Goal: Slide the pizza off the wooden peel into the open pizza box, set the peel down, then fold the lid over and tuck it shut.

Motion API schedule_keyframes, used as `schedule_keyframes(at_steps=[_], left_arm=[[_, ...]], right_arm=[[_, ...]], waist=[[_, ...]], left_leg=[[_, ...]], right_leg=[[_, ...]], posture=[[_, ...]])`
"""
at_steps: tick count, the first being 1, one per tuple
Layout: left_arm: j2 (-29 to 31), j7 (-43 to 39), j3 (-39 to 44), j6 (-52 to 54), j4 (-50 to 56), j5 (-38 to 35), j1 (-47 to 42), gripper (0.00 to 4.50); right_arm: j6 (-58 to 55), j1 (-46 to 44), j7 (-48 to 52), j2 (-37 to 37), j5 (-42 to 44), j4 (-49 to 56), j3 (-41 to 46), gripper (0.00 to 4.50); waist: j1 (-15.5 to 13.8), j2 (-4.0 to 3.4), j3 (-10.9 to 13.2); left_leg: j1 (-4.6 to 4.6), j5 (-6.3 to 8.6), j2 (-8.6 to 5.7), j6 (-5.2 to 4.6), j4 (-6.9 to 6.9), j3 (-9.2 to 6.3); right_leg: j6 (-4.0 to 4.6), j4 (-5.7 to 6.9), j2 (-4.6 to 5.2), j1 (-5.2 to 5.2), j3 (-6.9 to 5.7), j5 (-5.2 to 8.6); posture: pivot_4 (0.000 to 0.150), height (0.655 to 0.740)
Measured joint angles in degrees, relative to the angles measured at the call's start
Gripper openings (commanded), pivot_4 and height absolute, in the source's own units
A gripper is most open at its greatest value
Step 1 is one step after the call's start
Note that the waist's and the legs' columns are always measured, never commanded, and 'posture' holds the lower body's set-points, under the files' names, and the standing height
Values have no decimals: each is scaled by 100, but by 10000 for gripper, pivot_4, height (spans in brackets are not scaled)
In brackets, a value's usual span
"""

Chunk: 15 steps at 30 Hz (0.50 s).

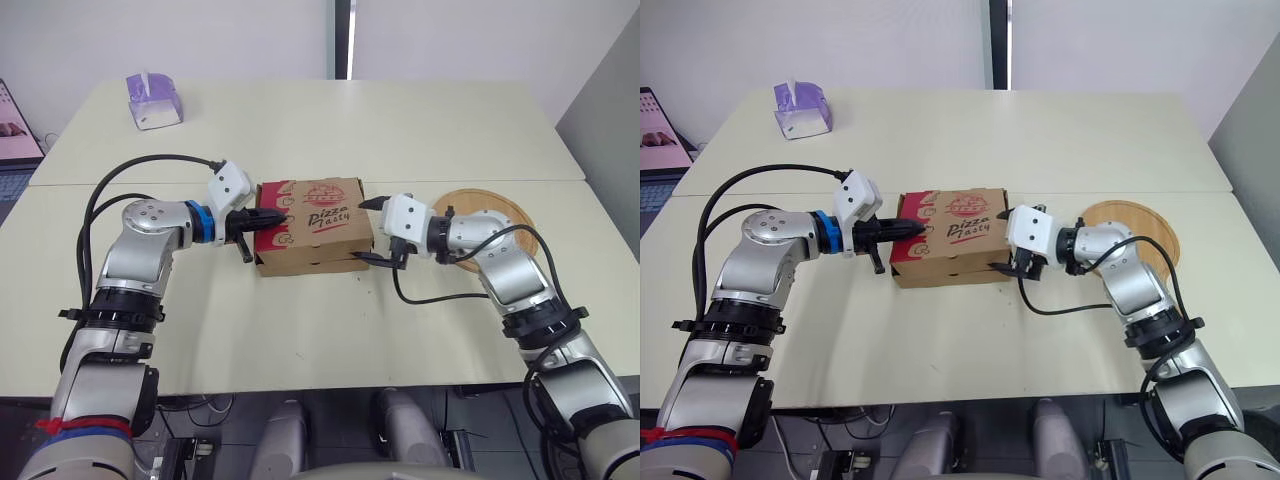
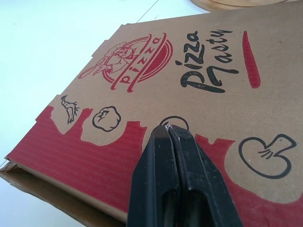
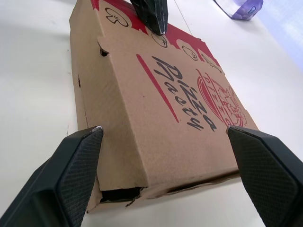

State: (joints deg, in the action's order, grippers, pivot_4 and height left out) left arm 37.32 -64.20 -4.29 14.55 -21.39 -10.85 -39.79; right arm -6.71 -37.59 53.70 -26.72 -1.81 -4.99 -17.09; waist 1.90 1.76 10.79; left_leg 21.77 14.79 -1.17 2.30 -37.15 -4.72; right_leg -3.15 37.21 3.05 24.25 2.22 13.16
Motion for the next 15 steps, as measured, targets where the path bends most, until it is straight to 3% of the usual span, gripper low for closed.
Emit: schedule_keyframes(at_steps=[15], left_arm=[[-3,-18,0,23,51,-8,3,0]], right_arm=[[265,-2,-239,164,-169,-321,-2,44613]], waist=[[2,0,0]], left_leg=[[-1,0,0,0,0,0]], right_leg=[[0,1,0,0,0,0]], posture=[[1500,7400]])
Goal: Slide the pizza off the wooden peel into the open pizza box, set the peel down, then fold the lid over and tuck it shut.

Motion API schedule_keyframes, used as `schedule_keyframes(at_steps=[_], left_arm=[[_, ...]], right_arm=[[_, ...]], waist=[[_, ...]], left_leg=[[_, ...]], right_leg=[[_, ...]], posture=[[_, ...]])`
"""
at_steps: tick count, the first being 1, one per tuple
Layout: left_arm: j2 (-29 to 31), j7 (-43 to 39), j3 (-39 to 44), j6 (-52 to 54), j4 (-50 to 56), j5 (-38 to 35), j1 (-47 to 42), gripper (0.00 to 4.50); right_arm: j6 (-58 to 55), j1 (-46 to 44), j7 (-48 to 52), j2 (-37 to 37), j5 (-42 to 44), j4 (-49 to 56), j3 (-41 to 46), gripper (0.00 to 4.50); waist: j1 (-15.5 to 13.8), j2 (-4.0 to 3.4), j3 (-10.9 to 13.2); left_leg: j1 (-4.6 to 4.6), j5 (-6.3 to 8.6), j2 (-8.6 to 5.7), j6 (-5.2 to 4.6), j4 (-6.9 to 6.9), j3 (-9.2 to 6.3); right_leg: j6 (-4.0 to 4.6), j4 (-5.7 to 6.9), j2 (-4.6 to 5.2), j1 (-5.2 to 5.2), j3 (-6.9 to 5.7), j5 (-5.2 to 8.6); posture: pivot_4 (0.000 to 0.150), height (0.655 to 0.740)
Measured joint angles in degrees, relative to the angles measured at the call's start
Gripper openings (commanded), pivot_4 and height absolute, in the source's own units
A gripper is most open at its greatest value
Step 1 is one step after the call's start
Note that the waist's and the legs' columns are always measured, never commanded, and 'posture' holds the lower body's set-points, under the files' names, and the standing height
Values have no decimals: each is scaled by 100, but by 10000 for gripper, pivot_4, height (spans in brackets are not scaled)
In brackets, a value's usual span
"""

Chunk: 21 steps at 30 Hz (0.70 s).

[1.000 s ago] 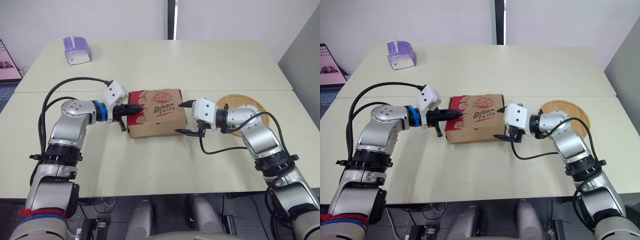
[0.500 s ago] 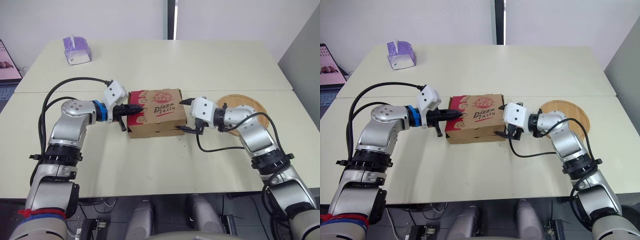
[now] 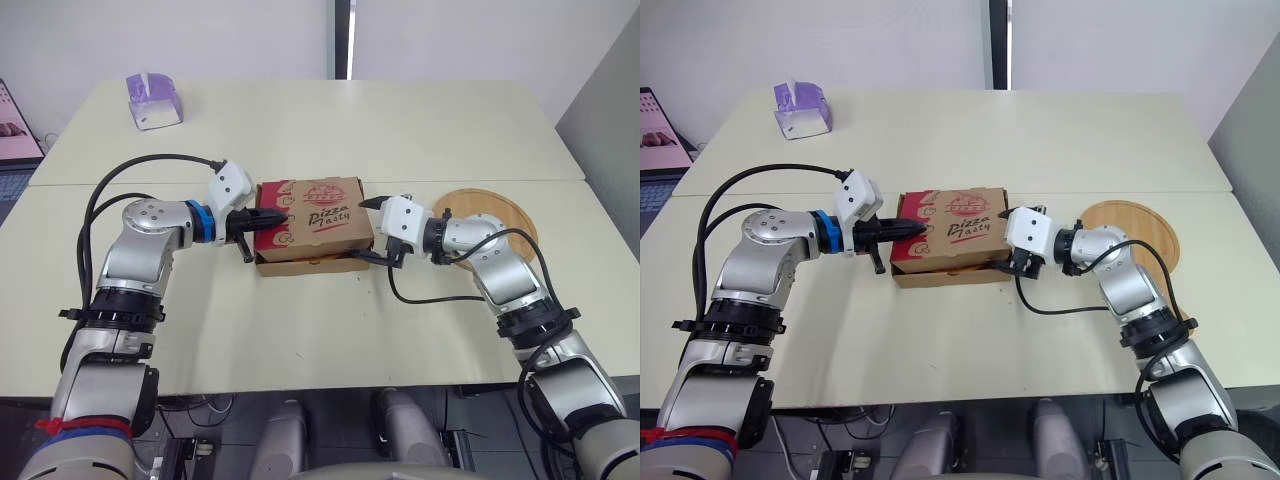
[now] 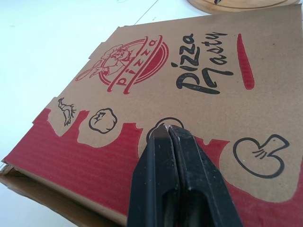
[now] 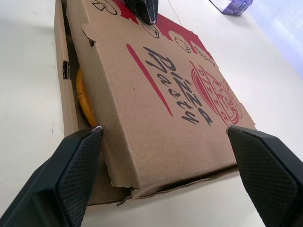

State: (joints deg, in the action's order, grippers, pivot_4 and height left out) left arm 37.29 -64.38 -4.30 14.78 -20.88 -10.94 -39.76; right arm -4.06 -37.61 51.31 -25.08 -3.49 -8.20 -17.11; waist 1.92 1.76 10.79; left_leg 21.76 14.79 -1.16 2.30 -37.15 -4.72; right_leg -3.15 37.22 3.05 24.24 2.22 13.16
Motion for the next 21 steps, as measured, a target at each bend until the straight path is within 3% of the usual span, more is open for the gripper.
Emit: schedule_keyframes(at_steps=[16,21], left_arm=[[0,-5,-81,-252,11,145,174,0],[-1,-3,-83,-272,12,177,191,0]], right_arm=[[-212,242,128,47,57,360,-100,44613],[-674,266,288,64,668,538,235,44613]], waist=[[-2,0,0],[-2,0,0]], left_leg=[[0,0,0,0,0,0],[0,0,0,0,0,-1]], right_leg=[[0,0,0,0,1,0],[0,0,0,-1,1,0]], posture=[[1500,7400],[1500,7400]])
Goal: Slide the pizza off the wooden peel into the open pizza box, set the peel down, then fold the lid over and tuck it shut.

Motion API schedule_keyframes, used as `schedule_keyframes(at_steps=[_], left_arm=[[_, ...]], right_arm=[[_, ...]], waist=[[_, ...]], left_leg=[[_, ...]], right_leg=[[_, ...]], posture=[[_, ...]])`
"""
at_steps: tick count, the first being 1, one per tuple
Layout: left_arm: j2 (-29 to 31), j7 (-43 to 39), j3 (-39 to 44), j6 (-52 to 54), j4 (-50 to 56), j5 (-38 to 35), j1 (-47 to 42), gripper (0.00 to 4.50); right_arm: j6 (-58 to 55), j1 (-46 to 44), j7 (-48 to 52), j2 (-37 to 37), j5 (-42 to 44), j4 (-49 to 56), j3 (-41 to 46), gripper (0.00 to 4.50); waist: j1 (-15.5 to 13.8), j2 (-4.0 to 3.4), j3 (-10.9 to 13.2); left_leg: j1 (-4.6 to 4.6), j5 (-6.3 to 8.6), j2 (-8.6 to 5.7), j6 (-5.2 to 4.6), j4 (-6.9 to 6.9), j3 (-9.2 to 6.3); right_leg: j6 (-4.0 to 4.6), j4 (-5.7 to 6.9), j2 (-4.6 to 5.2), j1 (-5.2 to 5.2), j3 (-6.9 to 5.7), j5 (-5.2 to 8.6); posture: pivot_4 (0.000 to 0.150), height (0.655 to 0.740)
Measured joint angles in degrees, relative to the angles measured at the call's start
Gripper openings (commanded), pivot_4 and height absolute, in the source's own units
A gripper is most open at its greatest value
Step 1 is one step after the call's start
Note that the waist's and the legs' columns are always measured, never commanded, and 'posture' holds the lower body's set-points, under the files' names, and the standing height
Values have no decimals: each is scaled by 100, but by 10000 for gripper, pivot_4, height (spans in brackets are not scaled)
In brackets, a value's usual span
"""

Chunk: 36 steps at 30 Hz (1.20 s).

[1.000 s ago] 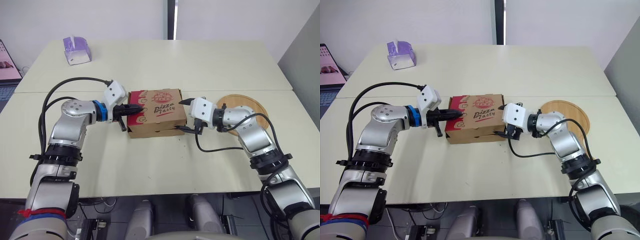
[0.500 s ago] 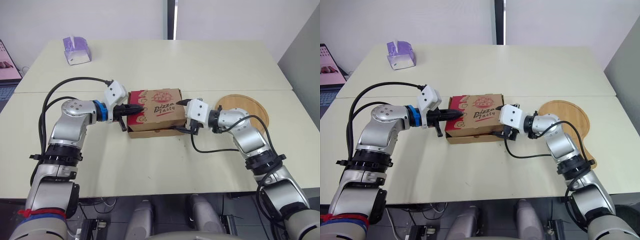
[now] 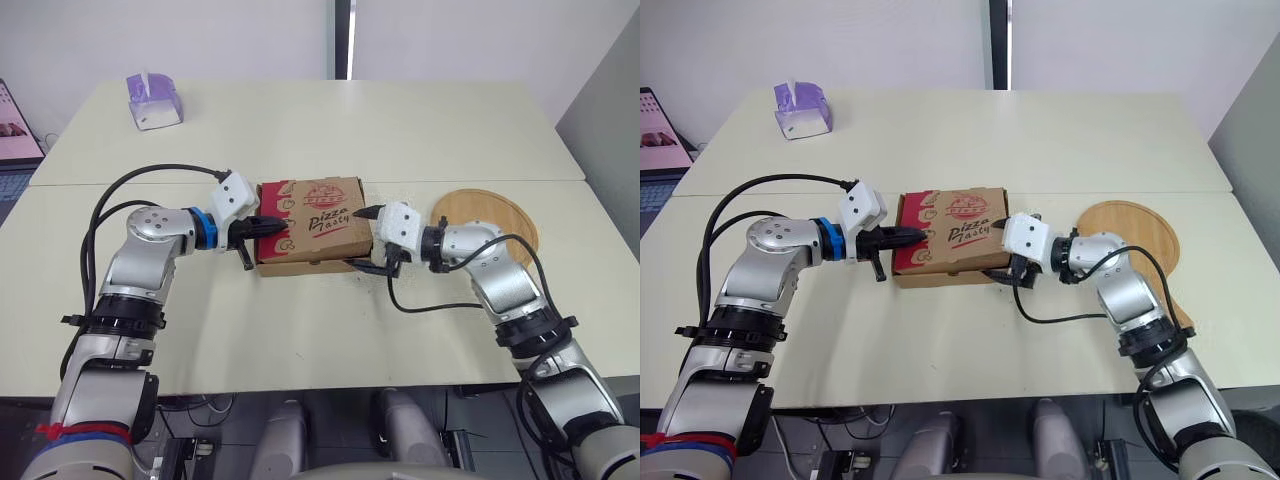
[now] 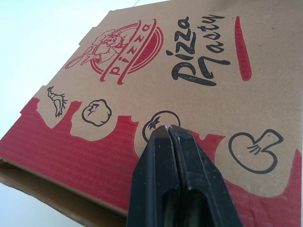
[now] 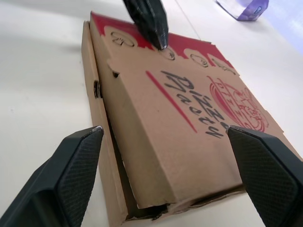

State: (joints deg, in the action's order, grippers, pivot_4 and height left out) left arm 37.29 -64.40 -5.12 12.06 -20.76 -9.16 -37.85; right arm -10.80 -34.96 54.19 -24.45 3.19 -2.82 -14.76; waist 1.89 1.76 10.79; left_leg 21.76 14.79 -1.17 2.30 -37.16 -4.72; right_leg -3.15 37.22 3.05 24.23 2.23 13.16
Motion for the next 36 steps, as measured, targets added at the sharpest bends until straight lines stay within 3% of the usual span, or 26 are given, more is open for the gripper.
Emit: schedule_keyframes(at_steps=[1,4,9,15,27,36], left_arm=[[0,0,0,-1,0,2,0,0],[0,-2,0,-9,-1,9,0,0],[0,-4,0,-20,-4,17,-1,0],[1,-5,0,-24,-15,26,-6,0],[0,-3,-6,-18,-17,35,-13,0],[0,-3,-18,-18,-18,39,-12,0]], right_arm=[[-154,-1,9,13,180,35,122,44613],[-588,-28,-15,11,635,6,580,38861],[-637,-94,-96,-326,692,-355,921,21117],[-167,92,-55,-739,147,-626,602,858],[4,236,-105,-114,14,-515,31,349],[311,222,-143,-496,-211,-775,41,349]], waist=[[-1,0,0],[-3,0,0],[-3,0,0],[3,0,0],[4,0,0],[-1,0,0]], left_leg=[[0,0,0,0,0,-1],[0,0,0,0,0,-1],[-1,0,0,0,0,2],[-1,0,0,-1,0,3],[-1,0,0,0,-1,2],[-1,0,-1,0,-2,3]], right_leg=[[0,0,0,0,-1,0],[0,-1,0,-2,-1,0],[0,-1,0,-2,0,0],[0,0,0,-1,1,0],[0,1,0,-1,2,0],[0,0,0,-2,1,0]], posture=[[1500,7400],[1500,7400],[1500,7400],[1500,7400],[1500,7400],[1500,7400]])
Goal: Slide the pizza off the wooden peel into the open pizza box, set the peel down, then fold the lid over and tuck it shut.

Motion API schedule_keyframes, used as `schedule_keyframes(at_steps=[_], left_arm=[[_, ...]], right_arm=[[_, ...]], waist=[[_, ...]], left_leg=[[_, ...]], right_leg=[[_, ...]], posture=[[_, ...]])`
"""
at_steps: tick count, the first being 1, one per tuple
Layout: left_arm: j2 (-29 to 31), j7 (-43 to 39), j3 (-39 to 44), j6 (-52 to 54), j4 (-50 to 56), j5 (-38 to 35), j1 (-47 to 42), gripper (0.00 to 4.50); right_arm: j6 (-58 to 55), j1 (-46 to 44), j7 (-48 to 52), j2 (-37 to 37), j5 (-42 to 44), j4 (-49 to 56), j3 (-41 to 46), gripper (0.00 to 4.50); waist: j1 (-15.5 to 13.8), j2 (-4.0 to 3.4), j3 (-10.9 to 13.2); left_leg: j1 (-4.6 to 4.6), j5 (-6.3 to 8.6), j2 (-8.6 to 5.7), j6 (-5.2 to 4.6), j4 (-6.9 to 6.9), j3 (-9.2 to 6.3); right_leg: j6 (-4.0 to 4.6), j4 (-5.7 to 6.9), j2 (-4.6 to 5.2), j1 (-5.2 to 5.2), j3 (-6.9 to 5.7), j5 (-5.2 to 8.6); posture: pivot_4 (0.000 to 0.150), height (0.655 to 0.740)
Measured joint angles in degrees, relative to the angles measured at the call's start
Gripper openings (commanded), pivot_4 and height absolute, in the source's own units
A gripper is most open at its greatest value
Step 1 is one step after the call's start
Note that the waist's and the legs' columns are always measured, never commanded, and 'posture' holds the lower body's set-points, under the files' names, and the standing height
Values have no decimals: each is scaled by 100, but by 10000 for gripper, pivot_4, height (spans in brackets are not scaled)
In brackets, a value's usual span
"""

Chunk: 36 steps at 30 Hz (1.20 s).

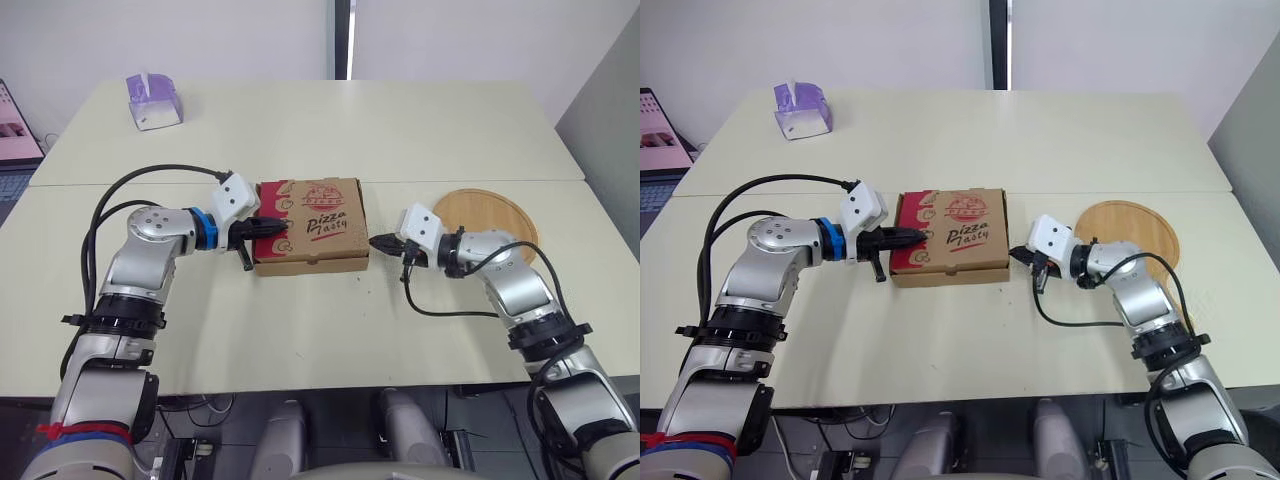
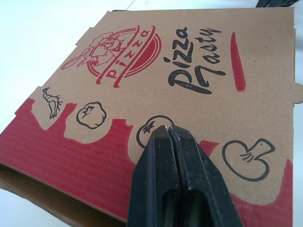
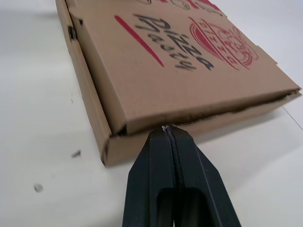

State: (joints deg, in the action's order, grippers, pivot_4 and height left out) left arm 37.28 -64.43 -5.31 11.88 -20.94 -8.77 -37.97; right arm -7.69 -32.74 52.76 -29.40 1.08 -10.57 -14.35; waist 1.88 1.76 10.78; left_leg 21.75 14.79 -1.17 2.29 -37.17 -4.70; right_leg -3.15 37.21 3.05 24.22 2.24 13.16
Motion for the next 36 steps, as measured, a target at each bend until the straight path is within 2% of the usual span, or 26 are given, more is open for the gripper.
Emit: schedule_keyframes(at_steps=[5,13,18,26,29,32,36], left_arm=[[-1,1,-1,0,-3,0,1,0],[-9,2,-3,5,-2,3,0,0],[19,33,-126,-18,-2,207,78,0],[23,255,-299,-323,-45,484,169,0],[-1,217,-131,-144,26,242,274,0],[-75,178,147,350,137,-211,367,0],[-129,488,773,1003,399,-794,301,0]], right_arm=[[94,-300,-127,-5,42,-314,228,349],[-696,-444,-169,673,456,508,121,349],[-620,-265,-208,472,-304,465,-613,349],[-610,-332,-220,449,-588,446,-739,349],[-621,-331,-224,468,-509,408,-655,349],[-789,-325,-315,676,-144,264,-207,349],[-730,-549,-708,827,52,-34,254,349]], waist=[[33,0,0],[38,0,0],[4,-1,-1],[2,-5,-24],[6,-5,-24],[4,-5,-21],[5,-4,-20]], left_leg=[[-1,0,2,0,2,1],[1,0,2,0,0,-3],[0,0,-1,0,-2,0],[-87,1,1,-2,13,2],[-88,1,2,-2,13,2],[-82,1,3,-2,11,-1],[-77,1,4,-2,12,-2]], right_leg=[[0,2,-2,3,2,0],[0,3,-2,2,0,0],[0,2,-1,1,2,0],[-1,-9,-2,-81,3,2],[-2,-9,-2,-82,4,3],[-1,-7,-2,-77,3,2],[-1,-6,-2,-70,3,2]], posture=[[1500,7400],[1500,7400],[1500,7400],[1500,7400],[1500,7400],[1500,7400],[1500,7400]])
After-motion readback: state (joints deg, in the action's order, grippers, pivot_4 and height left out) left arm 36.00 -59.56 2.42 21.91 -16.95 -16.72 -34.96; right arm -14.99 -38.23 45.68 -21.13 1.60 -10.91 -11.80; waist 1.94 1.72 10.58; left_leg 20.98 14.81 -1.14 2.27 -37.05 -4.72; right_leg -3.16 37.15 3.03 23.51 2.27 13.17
